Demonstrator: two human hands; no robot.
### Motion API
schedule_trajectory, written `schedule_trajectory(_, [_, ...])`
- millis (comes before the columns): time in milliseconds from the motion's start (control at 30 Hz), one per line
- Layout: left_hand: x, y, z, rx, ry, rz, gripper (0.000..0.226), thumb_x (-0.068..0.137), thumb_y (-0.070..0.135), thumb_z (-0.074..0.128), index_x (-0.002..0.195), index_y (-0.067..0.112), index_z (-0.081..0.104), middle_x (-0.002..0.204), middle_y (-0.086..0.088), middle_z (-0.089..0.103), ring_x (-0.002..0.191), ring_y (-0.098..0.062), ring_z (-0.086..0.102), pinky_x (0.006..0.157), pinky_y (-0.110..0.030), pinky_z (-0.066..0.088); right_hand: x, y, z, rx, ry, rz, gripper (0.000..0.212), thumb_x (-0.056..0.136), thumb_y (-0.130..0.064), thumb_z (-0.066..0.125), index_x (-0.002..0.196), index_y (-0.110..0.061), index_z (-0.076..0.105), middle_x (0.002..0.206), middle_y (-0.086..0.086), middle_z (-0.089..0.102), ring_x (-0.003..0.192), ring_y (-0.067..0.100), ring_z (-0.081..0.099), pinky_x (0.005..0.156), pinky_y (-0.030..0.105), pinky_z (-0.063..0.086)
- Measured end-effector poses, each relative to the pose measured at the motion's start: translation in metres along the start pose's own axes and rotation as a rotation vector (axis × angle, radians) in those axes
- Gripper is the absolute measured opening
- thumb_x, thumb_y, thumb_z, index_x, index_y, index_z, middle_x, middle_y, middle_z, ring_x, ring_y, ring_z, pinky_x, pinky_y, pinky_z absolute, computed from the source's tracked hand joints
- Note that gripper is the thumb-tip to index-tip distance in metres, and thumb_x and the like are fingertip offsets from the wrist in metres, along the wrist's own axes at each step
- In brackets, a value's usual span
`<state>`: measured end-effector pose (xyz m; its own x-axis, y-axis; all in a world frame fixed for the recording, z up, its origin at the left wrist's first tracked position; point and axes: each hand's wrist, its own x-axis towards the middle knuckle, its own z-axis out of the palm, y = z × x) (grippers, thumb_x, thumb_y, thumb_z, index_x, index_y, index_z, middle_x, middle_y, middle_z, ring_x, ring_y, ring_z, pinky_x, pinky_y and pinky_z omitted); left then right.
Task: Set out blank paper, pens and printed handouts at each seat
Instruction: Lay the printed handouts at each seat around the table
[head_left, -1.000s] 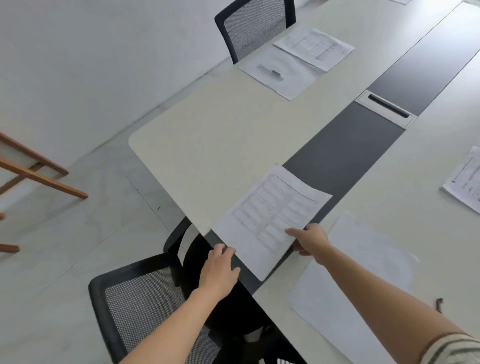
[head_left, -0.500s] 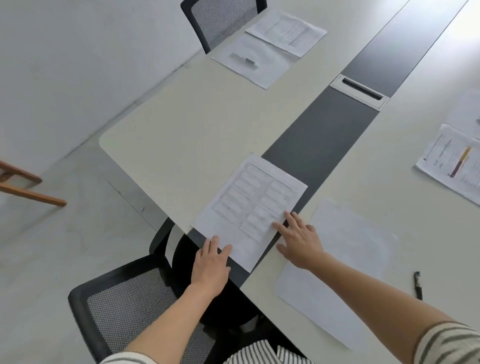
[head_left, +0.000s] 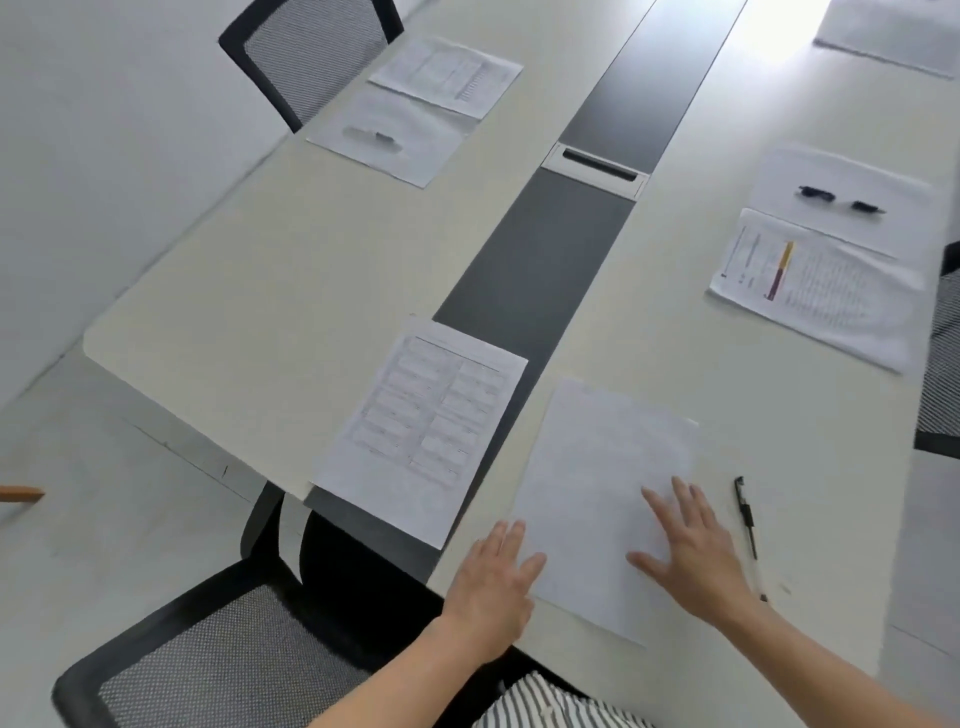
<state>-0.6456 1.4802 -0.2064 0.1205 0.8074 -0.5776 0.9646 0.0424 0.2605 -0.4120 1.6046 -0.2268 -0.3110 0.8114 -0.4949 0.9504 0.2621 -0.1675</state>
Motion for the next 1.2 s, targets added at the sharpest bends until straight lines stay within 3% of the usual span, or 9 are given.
schedule_trajectory(100, [0.001,-0.003,0.006,0.03,-0.045,0.002,0.053,0.1,0.027,0.037,0.15,0.021,0.02,0.162,-0.011,-0.009,0.149,-0.029,-0.009,0.12,-0.042,0.004,-0.01,-0.011,0.013,-0.084,-0.074,-0.029,0.086,0.086,-0.069,0.046,0.154,-0.038,0.004,0.164,0.005,-0.01,0.151,0.026,-0.011,0.12,0.04,0.012])
schedule_trajectory(400, [-0.004,-0.033,0.002,0.049,-0.035,-0.047,0.052,0.099,0.027,0.039,0.148,0.019,0.022,0.161,-0.013,-0.008,0.149,-0.028,-0.006,0.121,-0.039,0.012,-0.005,-0.054,0.01,-0.105,-0.066,-0.011,0.085,0.084,-0.069,0.048,0.153,-0.037,0.009,0.164,0.007,-0.005,0.151,0.03,-0.005,0.117,0.041,0.018])
schedule_trajectory(533, [-0.003,-0.033,0.003,0.039,-0.021,-0.04,0.052,0.099,0.027,0.04,0.147,0.019,0.023,0.162,-0.012,-0.007,0.149,-0.027,-0.007,0.12,-0.038,0.017,-0.002,-0.042,0.001,-0.003,0.039,0.017,0.078,0.084,-0.062,0.056,0.15,-0.034,0.027,0.162,0.005,0.016,0.149,0.026,0.015,0.112,0.042,0.03])
schedule_trajectory(600, [-0.002,-0.034,0.004,0.04,-0.015,-0.033,0.052,0.099,0.027,0.04,0.148,0.02,0.023,0.162,-0.012,-0.007,0.149,-0.027,-0.006,0.12,-0.038,0.019,0.005,-0.018,-0.012,0.17,0.264,0.115,0.064,0.083,-0.045,0.068,0.14,-0.023,0.049,0.151,0.008,0.04,0.138,0.029,0.037,0.103,0.045,0.039])
schedule_trajectory(667, [-0.003,-0.034,0.004,0.039,-0.012,-0.026,0.053,0.099,0.028,0.04,0.148,0.02,0.023,0.162,-0.011,-0.008,0.15,-0.026,-0.007,0.119,-0.037,0.022,0.01,0.013,-0.027,0.281,0.387,0.278,0.052,0.083,-0.029,0.07,0.131,-0.014,0.057,0.137,0.013,0.051,0.126,0.034,0.046,0.096,0.046,0.044])
schedule_trajectory(833, [-0.005,-0.035,0.002,0.01,0.006,-0.019,0.053,0.099,0.027,0.04,0.148,0.022,0.022,0.162,-0.008,-0.01,0.149,-0.024,-0.008,0.117,-0.034,0.026,0.01,0.063,-0.04,0.391,0.128,0.602,0.044,0.087,-0.022,0.061,0.129,-0.013,0.053,0.129,0.013,0.057,0.113,0.033,0.057,0.089,0.04,0.046])
schedule_trajectory(933, [-0.006,-0.035,0.001,0.006,0.006,-0.021,0.053,0.099,0.027,0.04,0.148,0.022,0.022,0.162,-0.007,-0.01,0.149,-0.024,-0.008,0.116,-0.035,0.028,0.012,0.051,-0.042,0.503,0.119,0.579,0.032,0.086,-0.016,0.062,0.117,-0.01,0.06,0.112,0.011,0.07,0.101,0.03,0.062,0.084,0.035,0.045])
schedule_trajectory(1033, [-0.006,-0.035,0.002,-0.002,0.005,-0.027,0.054,0.099,0.027,0.041,0.149,0.022,0.021,0.162,-0.007,-0.01,0.149,-0.024,-0.008,0.117,-0.036,0.028,0.023,0.006,-0.052,0.603,0.153,0.451,0.027,0.084,-0.016,0.065,0.11,-0.01,0.063,0.088,0.004,0.068,0.083,0.024,0.061,0.077,0.031,0.044])
schedule_trajectory(1200, [-0.006,-0.036,0.004,-0.019,-0.003,-0.042,0.053,0.098,0.026,0.042,0.147,0.023,0.022,0.162,-0.005,-0.011,0.149,-0.023,-0.008,0.115,-0.037,0.03,0.047,-0.09,-0.054,0.662,0.099,0.221,0.022,0.085,-0.016,0.064,0.106,-0.014,0.06,0.085,0.0,0.063,0.071,0.017,0.059,0.065,0.026,0.043])
